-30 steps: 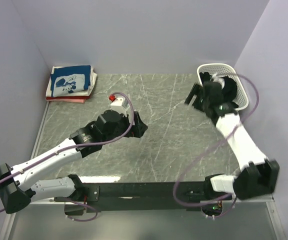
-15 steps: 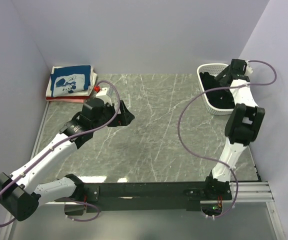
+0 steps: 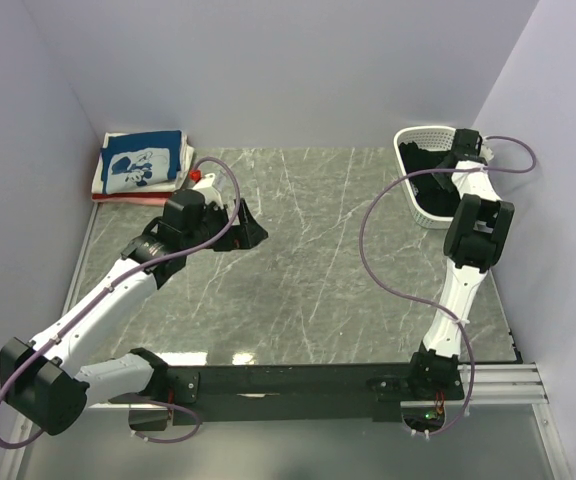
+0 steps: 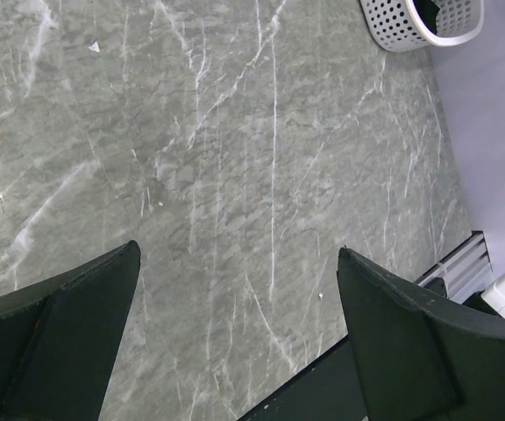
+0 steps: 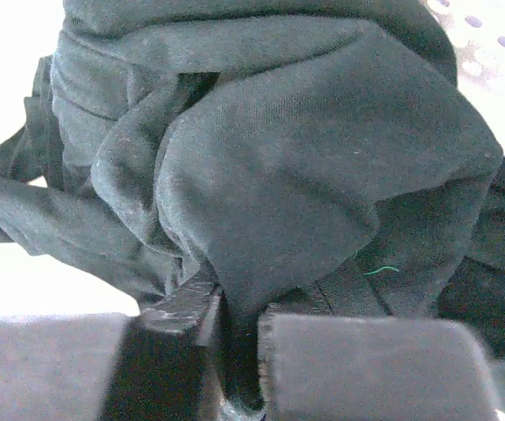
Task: Fold and stack the t-shirts
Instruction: Grab the tshirt from the pile
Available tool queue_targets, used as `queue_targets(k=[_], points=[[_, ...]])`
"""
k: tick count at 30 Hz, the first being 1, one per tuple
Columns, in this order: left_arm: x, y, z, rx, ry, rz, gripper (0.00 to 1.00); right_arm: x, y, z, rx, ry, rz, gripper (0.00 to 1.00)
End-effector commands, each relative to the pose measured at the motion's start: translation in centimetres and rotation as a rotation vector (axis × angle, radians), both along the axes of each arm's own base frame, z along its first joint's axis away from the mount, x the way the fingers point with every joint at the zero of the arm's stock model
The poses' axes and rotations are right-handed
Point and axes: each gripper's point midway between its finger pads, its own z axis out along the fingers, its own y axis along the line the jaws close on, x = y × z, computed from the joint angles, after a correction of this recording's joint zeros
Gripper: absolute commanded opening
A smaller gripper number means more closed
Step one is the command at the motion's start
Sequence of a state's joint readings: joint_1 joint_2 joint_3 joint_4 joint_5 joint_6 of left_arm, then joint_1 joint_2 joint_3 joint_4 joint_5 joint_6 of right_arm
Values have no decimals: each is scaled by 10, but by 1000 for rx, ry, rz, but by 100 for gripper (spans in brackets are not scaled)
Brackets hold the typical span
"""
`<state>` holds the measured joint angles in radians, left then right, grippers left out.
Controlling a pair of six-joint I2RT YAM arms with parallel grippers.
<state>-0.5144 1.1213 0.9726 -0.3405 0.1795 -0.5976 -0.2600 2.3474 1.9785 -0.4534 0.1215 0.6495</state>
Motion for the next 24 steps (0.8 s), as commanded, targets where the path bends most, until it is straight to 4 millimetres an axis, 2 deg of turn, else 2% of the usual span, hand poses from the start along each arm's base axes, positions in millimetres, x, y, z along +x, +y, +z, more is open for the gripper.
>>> queue_targets(k=[1, 2, 3, 4, 5, 6, 7, 9, 10, 12, 13, 15, 16, 18, 20, 21, 23, 24], points=[[1, -7, 17, -42, -57, -44, 100, 9, -3, 31, -11, -81, -8, 0], [2, -6, 18, -43, -60, -42, 99, 7, -2, 55, -30, -122, -3, 0], [1, -7, 19, -48, -64, -46, 99, 4, 1, 65, -59, -135, -13, 0], [1, -7, 20, -50, -67, -50, 99, -3, 3, 86, -86, -171, -15, 0], [0, -8, 22, -54, -72, -56, 99, -7, 5, 98, -104, -191, -15, 0], [0, -8, 23, -58, -75, -60, 99, -14, 9, 101, -131, -188, -25, 0], [0, -8, 24, -58, -78, -61, 99, -19, 9, 134, -162, -245, -31, 0], [-2, -9, 25, -62, -81, -68, 100, -29, 19, 154, -195, -269, -33, 0], [-2, -8, 27, -66, -87, -68, 99, -38, 19, 185, -225, -320, -43, 0], [-3, -9, 28, -72, -93, -74, 100, -49, 26, 204, -252, -349, -48, 0], [-3, -9, 29, -76, -96, -76, 100, -58, 34, 229, -276, -389, -49, 0], [-4, -9, 28, -80, -96, -76, 99, -68, 42, 248, -296, -419, -42, 0], [-5, -9, 30, -85, -98, -78, 99, -76, 56, 269, -311, -453, -22, 0], [-5, -9, 32, -89, -103, -76, 99, -87, 66, 296, -343, -494, -19, 0], [-6, -8, 33, -88, -105, -73, 99, -101, 87, 329, -378, -546, 15, 0], [-7, -7, 36, -91, -112, -70, 99, -107, 90, 350, -388, -585, 19, 0], [-7, -3, 35, -84, -113, -51, 99, -120, 122, 380, -386, -647, 101, 0], [-8, -2, 36, -85, -120, -49, 99, -127, 129, 402, -386, -692, 116, 0]])
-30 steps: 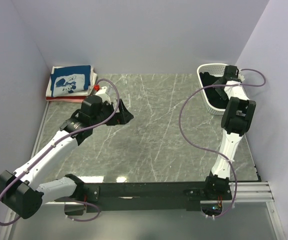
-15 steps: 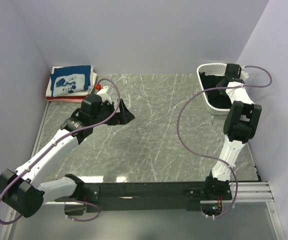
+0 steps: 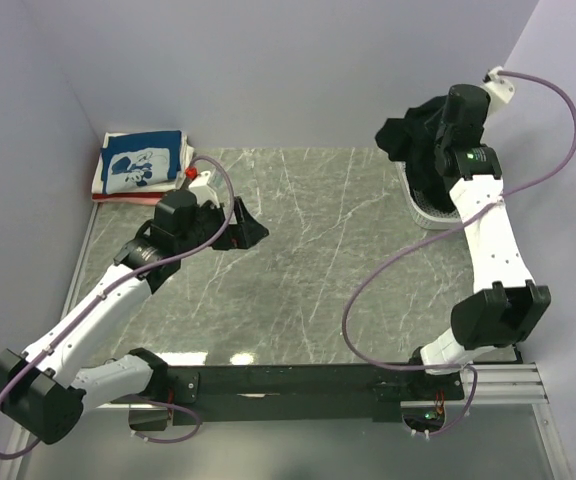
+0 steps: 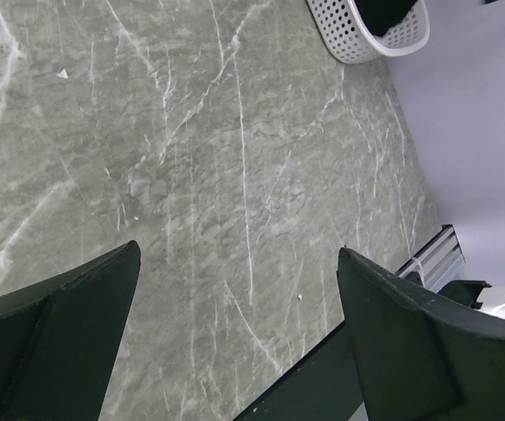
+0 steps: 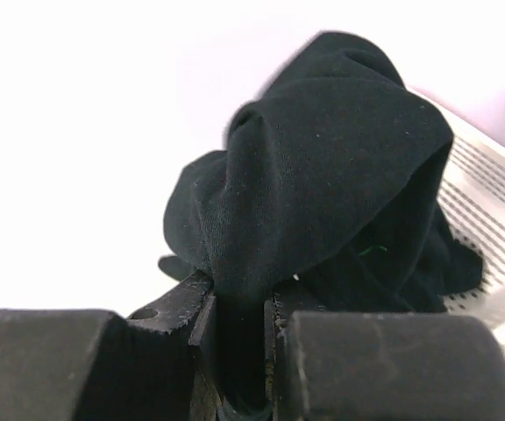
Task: Fold and stack the t-shirts
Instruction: Move the tshirt to the center of the board
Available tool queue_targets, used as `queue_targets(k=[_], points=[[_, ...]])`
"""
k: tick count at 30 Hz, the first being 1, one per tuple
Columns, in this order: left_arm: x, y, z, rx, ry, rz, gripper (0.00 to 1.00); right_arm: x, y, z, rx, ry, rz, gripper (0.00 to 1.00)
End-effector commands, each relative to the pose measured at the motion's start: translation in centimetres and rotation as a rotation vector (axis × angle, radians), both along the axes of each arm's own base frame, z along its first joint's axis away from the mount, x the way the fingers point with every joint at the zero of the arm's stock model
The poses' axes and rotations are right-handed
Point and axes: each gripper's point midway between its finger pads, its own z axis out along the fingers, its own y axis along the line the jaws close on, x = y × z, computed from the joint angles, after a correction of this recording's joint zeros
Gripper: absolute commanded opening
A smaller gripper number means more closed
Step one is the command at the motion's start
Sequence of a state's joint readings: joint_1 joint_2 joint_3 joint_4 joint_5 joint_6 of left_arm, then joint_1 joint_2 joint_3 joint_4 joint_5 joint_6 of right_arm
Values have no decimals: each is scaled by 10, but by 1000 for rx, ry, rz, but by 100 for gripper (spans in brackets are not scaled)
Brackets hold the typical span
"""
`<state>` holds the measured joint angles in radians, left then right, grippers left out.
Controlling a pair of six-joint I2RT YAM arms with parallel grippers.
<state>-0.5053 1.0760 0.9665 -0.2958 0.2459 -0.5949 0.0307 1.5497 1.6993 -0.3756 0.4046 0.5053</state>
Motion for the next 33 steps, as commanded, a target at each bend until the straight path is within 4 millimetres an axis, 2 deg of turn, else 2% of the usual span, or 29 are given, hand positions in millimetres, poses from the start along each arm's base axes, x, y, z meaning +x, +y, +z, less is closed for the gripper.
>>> queue_targets(k=[1, 2, 3, 4, 7, 8, 9, 11, 12, 15, 17, 19, 20, 22, 23, 24, 25, 26, 27, 29, 30, 31, 32, 33], points=[[-1, 5, 16, -25, -63, 15, 99, -34, 25, 97, -59, -198, 53, 0], [-2, 6, 13, -21, -58, 20, 99, -40, 34, 107, -60, -216, 80, 0], [-3, 8, 15, -26, -65, 26, 99, -48, 55, 121, -55, -243, 133, 0], [-4, 9, 15, -29, -63, 33, 99, -58, 63, 132, -57, -270, 160, 0], [-4, 13, 15, -33, -66, 59, 100, -79, 106, 147, -21, -312, 288, 0], [-5, 15, 15, -32, -67, 68, 100, -84, 117, 150, -12, -319, 320, 0], [-5, 16, 14, -31, -64, 71, 99, -91, 137, 150, 4, -319, 368, 0], [-6, 19, 15, -33, -67, 84, 100, -102, 156, 153, 22, -331, 420, 0], [-5, 20, 15, -34, -66, 90, 99, -110, 172, 156, 43, -342, 464, 0], [-6, 21, 14, -36, -64, 96, 99, -119, 196, 161, 78, -355, 531, 0], [-6, 22, 10, -33, -58, 103, 99, -114, 211, 148, 97, -317, 567, 0], [-6, 24, 4, -28, -46, 115, 99, -104, 222, 129, 113, -277, 582, 0], [-7, 25, 3, -29, -46, 120, 99, -98, 228, 107, 112, -228, 600, 0], [-7, 28, -3, -25, -35, 136, 100, -86, 237, 76, 126, -156, 616, 2], [-8, 29, -10, -20, -21, 142, 99, -78, 238, 49, 135, -94, 644, 4], [-9, 30, -15, -20, -11, 148, 100, -70, 241, 30, 165, -57, 661, 15], [-10, 31, -24, -12, 8, 151, 99, -65, 239, 13, 185, -21, 674, 21], [-10, 32, -28, -10, 17, 157, 99, -53, 219, -21, 208, 52, 636, 25], [-11, 32, -34, -14, 35, 163, 99, -52, 221, -36, 245, 86, 664, 40], [-13, 32, -50, -13, 67, 172, 98, -53, 208, -72, 234, 160, 634, 57], [-13, 32, -56, -22, 87, 186, 97, -56, 199, -85, 203, 202, 601, 69], [-15, 34, -70, -14, 114, 194, 95, -59, 195, -96, 192, 234, 582, 71], [-14, 36, -78, -9, 126, 211, 93, -66, 190, -119, 185, 288, 560, 72], [-12, 36, -83, -22, 134, 228, 91, -71, 189, -120, 189, 276, 562, 73]])
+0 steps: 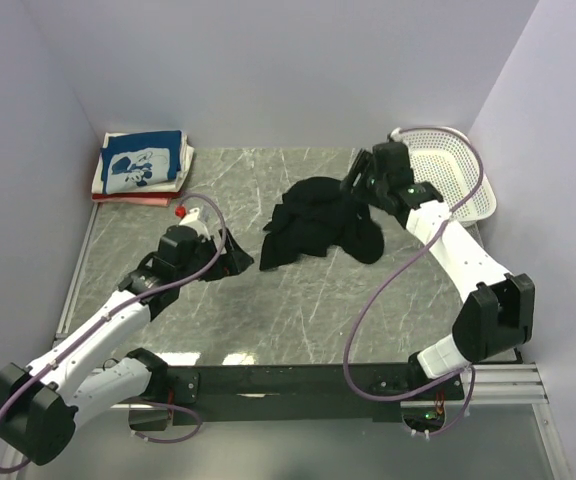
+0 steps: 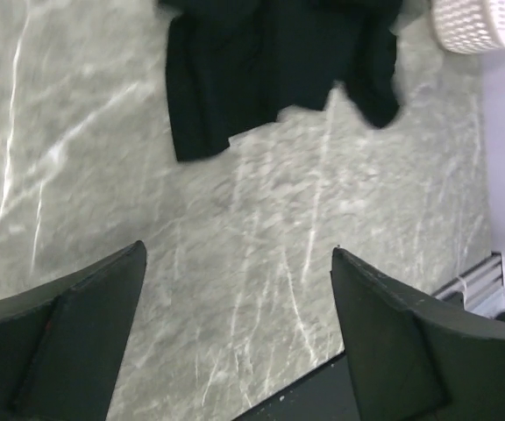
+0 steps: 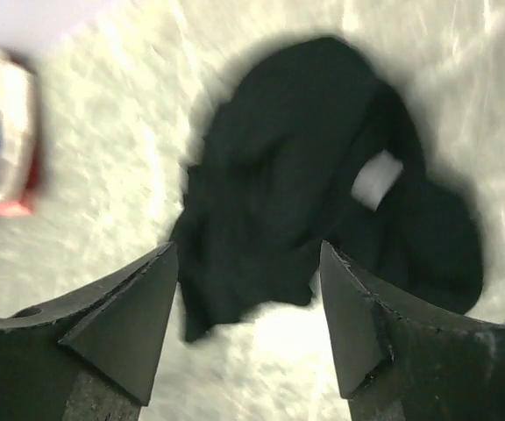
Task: Fold and stack the t-shirts
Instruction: Move the tshirt to the center of the board, then flatten the tshirt out
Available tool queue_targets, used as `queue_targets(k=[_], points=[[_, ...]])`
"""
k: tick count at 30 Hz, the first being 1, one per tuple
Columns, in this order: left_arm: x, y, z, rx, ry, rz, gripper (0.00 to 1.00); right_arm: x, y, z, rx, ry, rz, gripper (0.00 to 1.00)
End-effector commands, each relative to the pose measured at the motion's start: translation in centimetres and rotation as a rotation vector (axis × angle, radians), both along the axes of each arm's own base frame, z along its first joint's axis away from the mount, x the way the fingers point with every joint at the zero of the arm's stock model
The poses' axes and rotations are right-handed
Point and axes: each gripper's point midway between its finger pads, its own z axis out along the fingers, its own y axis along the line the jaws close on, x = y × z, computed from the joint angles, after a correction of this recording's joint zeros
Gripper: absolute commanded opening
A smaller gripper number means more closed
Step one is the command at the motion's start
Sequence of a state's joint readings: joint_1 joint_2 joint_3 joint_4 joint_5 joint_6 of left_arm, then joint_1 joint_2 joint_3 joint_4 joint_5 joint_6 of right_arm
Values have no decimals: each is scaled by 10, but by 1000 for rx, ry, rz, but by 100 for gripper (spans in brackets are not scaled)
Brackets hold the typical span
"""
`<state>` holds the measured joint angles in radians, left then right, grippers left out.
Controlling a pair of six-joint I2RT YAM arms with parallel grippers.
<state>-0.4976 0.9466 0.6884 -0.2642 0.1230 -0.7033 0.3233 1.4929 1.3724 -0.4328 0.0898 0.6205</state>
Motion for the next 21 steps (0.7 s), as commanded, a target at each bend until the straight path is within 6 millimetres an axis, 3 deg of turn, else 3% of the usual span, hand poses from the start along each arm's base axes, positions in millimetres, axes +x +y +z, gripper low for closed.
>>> queue_targets(k=[1, 2, 4, 5, 6, 7, 11, 12, 13, 14, 16, 17, 18, 21], points=[[9, 3, -16, -42, 13, 76, 89, -19, 3, 8, 29, -42, 11, 73], [10, 2, -24, -39, 29, 81, 88, -30, -1, -20, 17, 6, 4, 73], [15, -2, -32, -52, 40, 86, 85, -41, -8, -29, 15, 4, -28, 73], [18, -4, -43, -38, 68, 90, 82, -51, -12, -52, 4, 46, -34, 73], [22, -8, -44, -51, 65, 96, 82, -55, -12, -53, 21, 35, -38, 72], [26, -9, -47, -48, 74, 109, 80, -64, -14, -71, 5, 67, -40, 72], [44, -14, -67, -32, 98, 168, 74, -81, -21, -102, -3, 122, -62, 71], [47, -18, -69, -35, 108, 169, 72, -82, -20, -100, 14, 106, -62, 70], [56, -19, -67, -31, 91, 190, 70, -88, -22, -110, 12, 124, -65, 70], [58, -22, -78, -10, 111, 195, 69, -90, -22, -112, 20, 125, -68, 70], [67, -31, -78, 12, 86, 201, 65, -95, -25, -115, 22, 127, -68, 70], [70, -35, -87, 43, 84, 195, 64, -97, -28, -116, 15, 131, -73, 70], [74, -47, -81, 49, 60, 172, 62, -100, -30, -118, 9, 138, -74, 70], [77, -61, -101, 143, 58, 153, 62, -104, -38, -120, 2, 143, -84, 70]])
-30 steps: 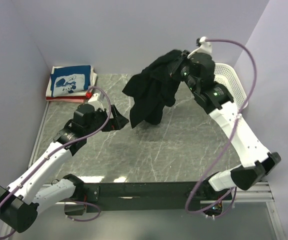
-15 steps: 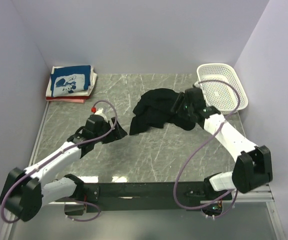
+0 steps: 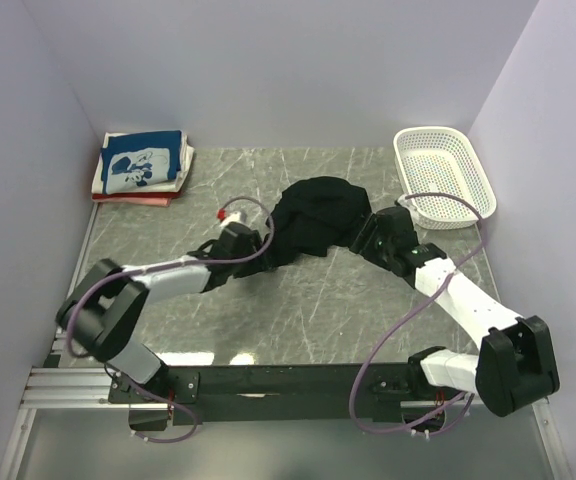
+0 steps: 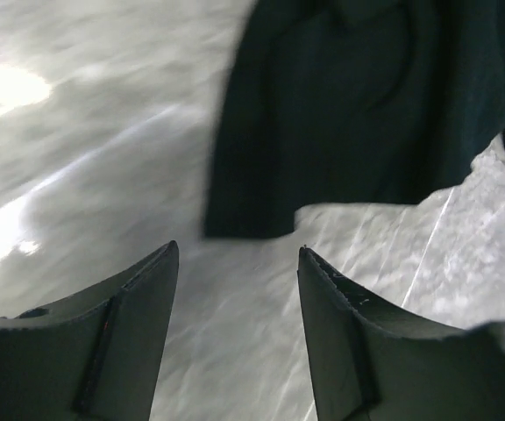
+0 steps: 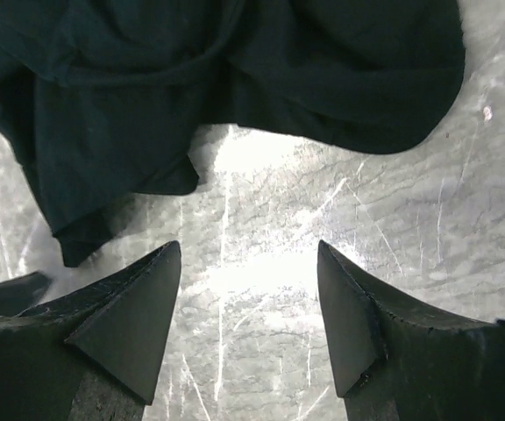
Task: Fold and stack the t-shirts
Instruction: Flatten the tshirt out
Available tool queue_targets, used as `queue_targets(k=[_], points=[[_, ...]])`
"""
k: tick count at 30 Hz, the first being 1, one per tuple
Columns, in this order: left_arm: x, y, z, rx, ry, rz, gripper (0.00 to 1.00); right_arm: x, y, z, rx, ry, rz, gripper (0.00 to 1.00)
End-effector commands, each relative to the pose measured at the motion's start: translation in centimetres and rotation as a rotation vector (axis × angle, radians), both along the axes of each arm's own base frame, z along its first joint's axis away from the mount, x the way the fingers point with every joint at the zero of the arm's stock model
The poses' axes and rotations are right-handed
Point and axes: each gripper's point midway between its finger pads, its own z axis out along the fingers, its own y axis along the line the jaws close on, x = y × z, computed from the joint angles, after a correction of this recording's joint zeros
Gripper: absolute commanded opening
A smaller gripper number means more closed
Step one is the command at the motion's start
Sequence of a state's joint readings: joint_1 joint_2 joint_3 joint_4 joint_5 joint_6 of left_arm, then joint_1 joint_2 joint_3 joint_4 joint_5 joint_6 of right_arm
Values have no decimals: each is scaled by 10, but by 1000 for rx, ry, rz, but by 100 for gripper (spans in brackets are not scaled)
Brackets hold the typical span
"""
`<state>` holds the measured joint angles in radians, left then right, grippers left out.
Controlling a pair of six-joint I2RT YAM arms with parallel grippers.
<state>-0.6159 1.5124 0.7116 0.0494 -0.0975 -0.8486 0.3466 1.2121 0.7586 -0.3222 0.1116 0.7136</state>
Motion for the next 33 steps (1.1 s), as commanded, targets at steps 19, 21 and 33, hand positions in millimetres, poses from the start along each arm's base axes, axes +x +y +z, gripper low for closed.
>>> queue_targets(k=[19, 21, 33], points=[[30, 14, 11, 201, -95, 146, 1, 41, -43, -13, 27, -14, -95, 70], [27, 40, 15, 185, -76, 199, 1, 45, -42, -22, 24, 12, -84, 70], [10, 122, 103, 7, -186, 363, 0, 20, -19, -53, 84, 46, -15, 67]])
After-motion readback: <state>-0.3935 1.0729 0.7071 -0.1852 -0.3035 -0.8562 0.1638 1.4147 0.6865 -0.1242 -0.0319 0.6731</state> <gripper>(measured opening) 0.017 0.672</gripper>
